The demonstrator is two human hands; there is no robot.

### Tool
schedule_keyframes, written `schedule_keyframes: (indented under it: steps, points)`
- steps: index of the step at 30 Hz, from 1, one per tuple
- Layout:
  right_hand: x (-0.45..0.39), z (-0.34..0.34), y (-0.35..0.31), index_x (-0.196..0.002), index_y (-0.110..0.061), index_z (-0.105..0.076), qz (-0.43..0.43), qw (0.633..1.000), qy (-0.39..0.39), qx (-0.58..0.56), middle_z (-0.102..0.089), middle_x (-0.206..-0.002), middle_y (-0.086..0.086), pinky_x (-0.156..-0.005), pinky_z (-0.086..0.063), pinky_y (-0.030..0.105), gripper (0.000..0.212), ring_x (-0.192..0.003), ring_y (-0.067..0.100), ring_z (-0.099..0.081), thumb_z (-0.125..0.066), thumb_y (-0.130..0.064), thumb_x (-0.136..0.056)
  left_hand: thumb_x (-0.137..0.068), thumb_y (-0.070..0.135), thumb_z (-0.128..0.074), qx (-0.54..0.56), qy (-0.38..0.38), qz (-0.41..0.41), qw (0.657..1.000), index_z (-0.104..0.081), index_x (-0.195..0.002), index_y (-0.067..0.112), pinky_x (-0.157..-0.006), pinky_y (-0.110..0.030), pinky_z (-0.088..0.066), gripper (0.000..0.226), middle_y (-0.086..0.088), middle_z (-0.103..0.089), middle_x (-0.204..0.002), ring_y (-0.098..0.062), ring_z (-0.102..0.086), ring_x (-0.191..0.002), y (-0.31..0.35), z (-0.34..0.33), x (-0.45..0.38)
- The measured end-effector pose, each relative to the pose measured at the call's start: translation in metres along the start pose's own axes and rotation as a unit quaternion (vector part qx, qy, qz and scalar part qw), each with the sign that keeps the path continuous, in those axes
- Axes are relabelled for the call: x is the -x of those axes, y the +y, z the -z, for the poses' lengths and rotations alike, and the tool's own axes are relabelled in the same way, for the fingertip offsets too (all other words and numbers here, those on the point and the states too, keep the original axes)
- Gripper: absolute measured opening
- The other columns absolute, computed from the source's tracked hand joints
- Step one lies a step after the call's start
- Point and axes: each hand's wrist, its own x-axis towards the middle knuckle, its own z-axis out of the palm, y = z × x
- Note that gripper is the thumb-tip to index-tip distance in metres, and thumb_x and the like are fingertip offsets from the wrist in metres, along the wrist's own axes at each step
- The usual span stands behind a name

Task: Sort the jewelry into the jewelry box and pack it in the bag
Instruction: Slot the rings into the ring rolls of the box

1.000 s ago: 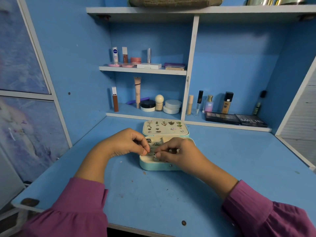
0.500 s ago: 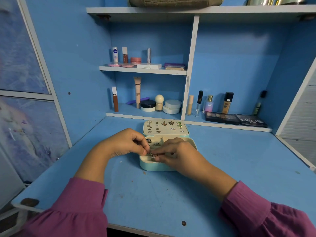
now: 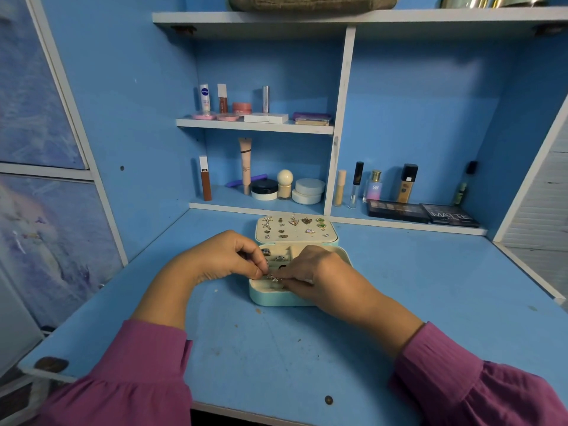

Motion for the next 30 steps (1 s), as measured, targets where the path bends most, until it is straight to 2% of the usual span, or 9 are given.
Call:
schedule_keyframes:
  steps: [4,6,9,14,20,22,24,27,30]
  points:
    - [0.0002,0.0031,0.0042,-0.093,-0.016,-0.077,0.004,1.0,-0.001,0.014,-0.067,-0.067,-0.001,-0.065,-0.035,0.014,0.017,-0.067,0.02,-0.056,-0.065,-0.014,-0.082,-0.073,-0.003,-0.076,0.002,0.0,0.0,1.0,-0.075,-0.069,0.023,-0.064,-0.011,-0.043,0.026,0.006,-0.067,-0.067,0.003,-0.056,-0.061,0.0007,0.0002,0.0006]
    - [0.0009,0.004,0.0077,-0.092,-0.017,-0.077,0.001,1.0,-0.003,0.015,-0.068,-0.068,-0.001,-0.061,-0.048,0.028,0.016,-0.07,0.021,-0.057,-0.065,-0.016,-0.081,-0.073,-0.002,-0.076,0.001,-0.001,0.001,1.0,-0.076,-0.069,0.025,-0.065,-0.012,-0.043,0.027,0.005,-0.067,-0.069,0.003,-0.057,-0.063,0.0006,0.0006,0.0008]
    - [0.0035,0.0057,0.0097,-0.095,-0.021,-0.076,-0.025,1.0,-0.012,0.003,-0.07,-0.079,-0.004,-0.065,-0.053,0.038,0.019,-0.081,0.017,-0.057,-0.063,-0.024,-0.083,-0.073,-0.001,-0.076,0.002,-0.004,0.002,1.0,-0.076,-0.067,0.026,-0.067,-0.014,-0.044,0.028,0.003,-0.068,-0.071,0.001,-0.057,-0.065,0.0003,0.0009,0.0008]
    - [0.0035,0.0074,0.0081,-0.096,-0.023,-0.076,-0.065,0.997,-0.006,-0.034,-0.069,-0.088,-0.007,-0.079,-0.048,0.027,0.018,-0.087,0.002,-0.048,-0.063,-0.025,-0.084,-0.073,-0.001,-0.076,0.003,-0.005,0.0,1.0,-0.076,-0.067,0.025,-0.067,-0.014,-0.044,0.027,-0.001,-0.068,-0.073,0.0,-0.057,-0.066,-0.0002,0.0009,0.0005]
    - [0.0021,0.008,0.0055,-0.092,-0.024,-0.076,-0.105,0.993,-0.011,-0.054,-0.067,-0.085,-0.013,-0.082,-0.045,0.023,0.01,-0.092,0.004,-0.053,-0.07,-0.024,-0.084,-0.073,-0.005,-0.074,0.01,-0.007,-0.002,1.0,-0.075,-0.069,0.021,-0.064,-0.011,-0.043,0.027,0.007,-0.068,-0.066,0.002,-0.057,-0.062,0.0004,0.0003,0.0003]
    - [0.0018,0.0078,0.0039,-0.091,-0.022,-0.075,-0.109,0.992,-0.015,-0.062,-0.064,-0.083,-0.015,-0.082,-0.041,0.016,0.009,-0.091,0.003,-0.051,-0.071,-0.023,-0.083,-0.073,-0.006,-0.074,0.011,-0.008,-0.003,1.0,-0.075,-0.07,0.02,-0.064,-0.011,-0.043,0.026,0.008,-0.068,-0.066,0.003,-0.057,-0.062,0.0003,0.0002,0.0002]
    - [0.0014,0.0063,0.0035,-0.091,-0.02,-0.076,-0.104,0.993,-0.019,-0.06,-0.066,-0.086,-0.012,-0.08,-0.038,0.01,0.009,-0.09,0.003,-0.051,-0.071,-0.022,-0.083,-0.073,-0.006,-0.074,0.01,-0.008,-0.004,1.0,-0.075,-0.072,0.018,-0.064,-0.01,-0.043,0.024,0.008,-0.068,-0.067,0.003,-0.057,-0.062,0.0003,0.0002,0.0003]
    - [0.0013,0.0054,0.0045,-0.091,-0.02,-0.076,-0.115,0.992,-0.024,-0.054,-0.065,-0.089,-0.007,-0.081,-0.038,0.011,0.01,-0.092,0.004,-0.051,-0.071,-0.022,-0.083,-0.074,-0.006,-0.074,0.009,-0.008,-0.004,1.0,-0.075,-0.073,0.016,-0.064,-0.01,-0.043,0.022,0.007,-0.068,-0.068,0.004,-0.057,-0.062,0.0004,-0.0001,0.0]
    - [0.0008,0.0069,0.0035,-0.091,-0.019,-0.077,-0.125,0.99,-0.029,-0.058,-0.062,-0.089,-0.01,-0.078,-0.036,0.007,0.01,-0.092,0.004,-0.051,-0.07,-0.021,-0.084,-0.073,-0.005,-0.074,0.008,-0.007,-0.005,1.0,-0.075,-0.071,0.018,-0.065,-0.01,-0.044,0.023,0.005,-0.068,-0.069,0.003,-0.058,-0.064,-0.0002,0.0,-0.0007]
